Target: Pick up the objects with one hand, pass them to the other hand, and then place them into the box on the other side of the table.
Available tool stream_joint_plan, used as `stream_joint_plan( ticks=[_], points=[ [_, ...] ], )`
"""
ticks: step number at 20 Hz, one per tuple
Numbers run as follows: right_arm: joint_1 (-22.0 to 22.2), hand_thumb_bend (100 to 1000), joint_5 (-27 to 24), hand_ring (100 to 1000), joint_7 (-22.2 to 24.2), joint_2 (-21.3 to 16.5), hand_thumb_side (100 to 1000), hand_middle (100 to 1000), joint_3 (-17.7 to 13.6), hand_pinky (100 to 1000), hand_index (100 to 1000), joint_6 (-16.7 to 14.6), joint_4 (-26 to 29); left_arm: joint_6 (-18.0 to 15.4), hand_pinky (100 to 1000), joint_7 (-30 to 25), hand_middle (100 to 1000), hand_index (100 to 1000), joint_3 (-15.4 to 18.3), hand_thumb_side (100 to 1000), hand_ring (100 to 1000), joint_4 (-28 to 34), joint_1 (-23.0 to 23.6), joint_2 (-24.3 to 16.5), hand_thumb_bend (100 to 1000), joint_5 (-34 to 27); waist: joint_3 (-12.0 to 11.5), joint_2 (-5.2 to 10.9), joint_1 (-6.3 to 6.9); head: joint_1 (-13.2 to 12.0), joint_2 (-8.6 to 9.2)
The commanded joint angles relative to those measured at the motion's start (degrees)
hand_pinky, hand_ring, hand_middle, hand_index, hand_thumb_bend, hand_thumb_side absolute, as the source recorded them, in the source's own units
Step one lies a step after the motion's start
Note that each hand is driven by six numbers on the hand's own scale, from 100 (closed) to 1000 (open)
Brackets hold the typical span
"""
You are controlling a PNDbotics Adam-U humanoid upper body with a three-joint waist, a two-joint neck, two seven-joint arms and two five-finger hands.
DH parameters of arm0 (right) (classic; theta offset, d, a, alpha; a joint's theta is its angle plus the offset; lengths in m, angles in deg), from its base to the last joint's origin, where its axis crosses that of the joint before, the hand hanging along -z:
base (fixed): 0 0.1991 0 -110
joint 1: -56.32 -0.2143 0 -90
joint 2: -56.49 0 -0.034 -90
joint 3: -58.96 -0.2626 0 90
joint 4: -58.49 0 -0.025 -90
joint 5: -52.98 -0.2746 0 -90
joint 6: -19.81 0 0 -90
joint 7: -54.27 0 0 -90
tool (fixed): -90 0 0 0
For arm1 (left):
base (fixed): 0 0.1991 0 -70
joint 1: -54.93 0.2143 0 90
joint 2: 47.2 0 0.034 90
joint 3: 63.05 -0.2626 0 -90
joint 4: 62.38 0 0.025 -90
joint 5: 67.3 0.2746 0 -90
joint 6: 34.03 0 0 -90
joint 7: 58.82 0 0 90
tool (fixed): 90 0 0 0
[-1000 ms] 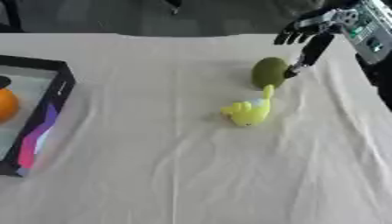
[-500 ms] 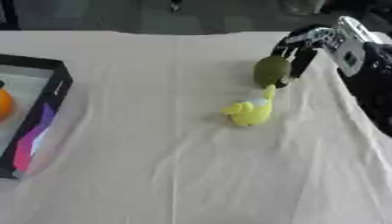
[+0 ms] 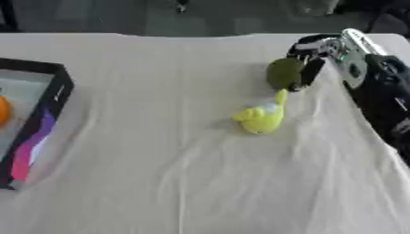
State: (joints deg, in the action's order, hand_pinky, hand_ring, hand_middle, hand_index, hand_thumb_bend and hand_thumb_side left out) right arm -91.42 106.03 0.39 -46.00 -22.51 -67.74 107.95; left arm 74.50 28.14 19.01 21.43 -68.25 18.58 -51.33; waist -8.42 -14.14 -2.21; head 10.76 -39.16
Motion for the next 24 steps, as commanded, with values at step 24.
stream_joint_plan(
  ticks=[24],
  points=[
    [15.9,305,-24.02,661,-15.67,2.47,100,493,-2.87,796,560,1.64,36.59,-1.94,802,-4.01,678,747,-2.23,486,724,11.11,-3.34,-2.44,713,-5.4,2.1,2.39,1.79,-2.28,0.13]
  ],
)
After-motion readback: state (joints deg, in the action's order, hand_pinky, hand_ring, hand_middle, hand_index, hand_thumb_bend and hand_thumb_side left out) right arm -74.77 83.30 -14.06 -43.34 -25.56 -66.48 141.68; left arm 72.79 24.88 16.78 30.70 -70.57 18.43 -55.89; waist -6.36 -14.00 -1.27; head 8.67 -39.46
